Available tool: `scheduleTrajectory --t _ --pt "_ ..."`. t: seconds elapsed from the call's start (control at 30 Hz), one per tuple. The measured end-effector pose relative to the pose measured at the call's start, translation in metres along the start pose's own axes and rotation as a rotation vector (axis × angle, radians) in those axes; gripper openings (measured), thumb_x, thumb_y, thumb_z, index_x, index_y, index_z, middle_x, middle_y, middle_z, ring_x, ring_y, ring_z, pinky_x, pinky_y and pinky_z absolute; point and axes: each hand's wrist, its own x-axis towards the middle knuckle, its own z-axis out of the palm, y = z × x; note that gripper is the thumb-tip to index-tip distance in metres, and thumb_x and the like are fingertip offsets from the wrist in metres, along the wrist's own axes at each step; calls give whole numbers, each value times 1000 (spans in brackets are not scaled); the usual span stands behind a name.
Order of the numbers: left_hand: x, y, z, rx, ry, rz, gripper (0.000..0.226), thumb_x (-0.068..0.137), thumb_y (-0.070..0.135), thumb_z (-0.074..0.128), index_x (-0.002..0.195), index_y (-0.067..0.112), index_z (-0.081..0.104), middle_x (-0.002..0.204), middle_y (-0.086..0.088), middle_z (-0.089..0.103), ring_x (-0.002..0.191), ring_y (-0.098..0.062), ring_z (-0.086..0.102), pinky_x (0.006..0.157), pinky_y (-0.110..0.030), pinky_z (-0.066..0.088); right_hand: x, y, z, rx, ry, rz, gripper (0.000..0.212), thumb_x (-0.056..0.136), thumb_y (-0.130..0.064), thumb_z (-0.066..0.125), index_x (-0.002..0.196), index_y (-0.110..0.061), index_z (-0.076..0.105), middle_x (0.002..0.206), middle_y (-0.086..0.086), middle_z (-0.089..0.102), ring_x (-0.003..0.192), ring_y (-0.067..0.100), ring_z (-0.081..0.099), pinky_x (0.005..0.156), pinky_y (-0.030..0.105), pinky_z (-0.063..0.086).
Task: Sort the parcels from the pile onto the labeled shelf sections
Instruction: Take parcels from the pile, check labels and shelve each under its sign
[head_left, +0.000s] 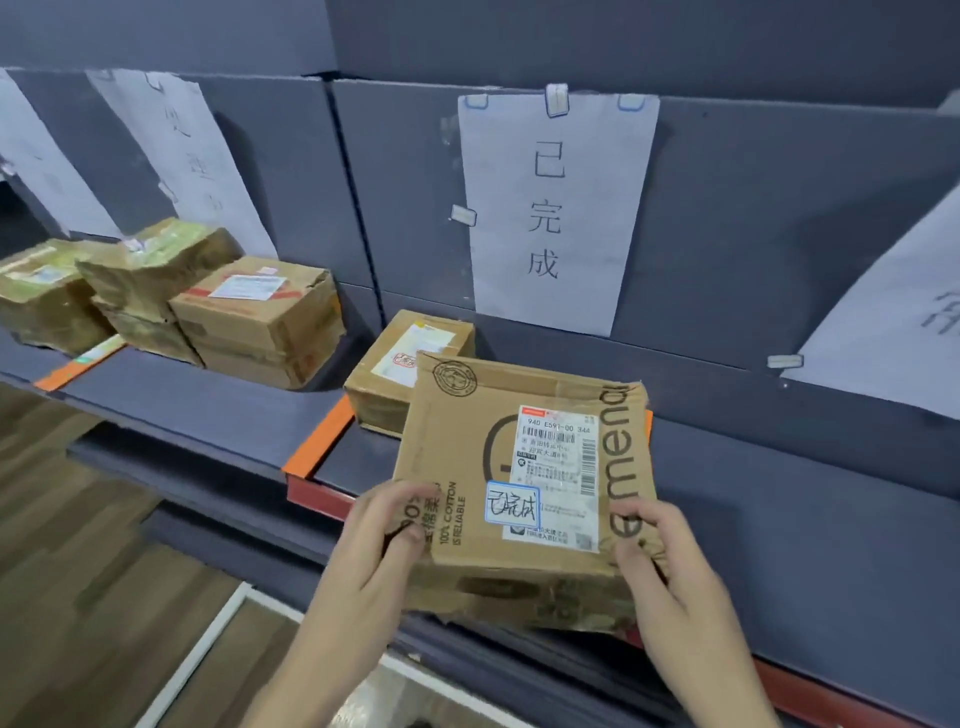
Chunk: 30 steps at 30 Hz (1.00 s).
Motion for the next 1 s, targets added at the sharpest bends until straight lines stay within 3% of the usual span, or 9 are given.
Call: scheduleTrajectory --t 0.17,0.23,0.27,0.37,0.5,0.57,0.63,0.8,1.0 --pt "79 -21 -3 28 -216 105 33 99 12 39 115 37 54 122 19 49 109 14 45 80 0 33 35 -4 24 -10 195 103 23 98 -21 45 105 -43 51 83 -15 68 45 7 41 53 26 41" --pt "113 -29 -2 38 -295 132 32 99 15 39 116 38 53 123 21 50 110 14 44 83 -5 34 54 -8 34 -5 257 132 24 98 -21 45 103 -43 52 82 -10 68 43 12 43 45 23 39" --pt "127 -34 -1 41 -306 138 32 99 15 39 115 38 53 122 21 51 110 12 45 84 -8 35 64 -9 39 1 270 143 24 97 -20 45 101 -43 52 87 -13 68 49 16 49 44 22 40" --pt "162 -56 2 71 -305 149 30 98 17 39 115 39 53 115 20 56 107 2 51 82 -13 37 90 -5 60 8 314 155 26 96 -18 47 100 -43 53 100 -22 66 81 14 60 65 25 45" --pt "193 -78 6 143 -338 194 28 100 19 37 119 33 51 114 10 58 101 -1 50 79 -17 36 121 6 78 38 361 151 28 95 -18 49 109 -40 56 114 -18 60 97 1 58 74 15 39" --pt "206 -81 9 154 -359 202 28 100 19 37 121 30 51 116 6 54 103 -6 47 83 -22 33 133 6 80 8 408 146 29 95 -19 49 115 -39 56 116 -10 51 92 -9 55 74 4 34" --pt "217 -81 11 147 -375 198 29 99 19 37 122 29 51 116 4 48 106 -10 46 90 -25 32 143 5 83 -37 459 141 29 94 -19 49 114 -39 55 116 -7 44 80 -7 56 69 2 34" --pt "239 -79 10 168 -424 174 29 98 24 38 124 31 49 121 4 40 108 -15 49 98 -36 40 161 6 86 -111 516 74 27 93 -17 50 111 -36 56 115 -12 47 86 -8 55 73 13 39" --pt "252 -73 6 260 -512 155 31 92 27 45 122 36 47 121 3 39 109 -17 49 91 -35 41 168 1 83 -234 541 124 27 92 -18 53 116 -30 58 118 -10 53 95 5 54 82 28 43"
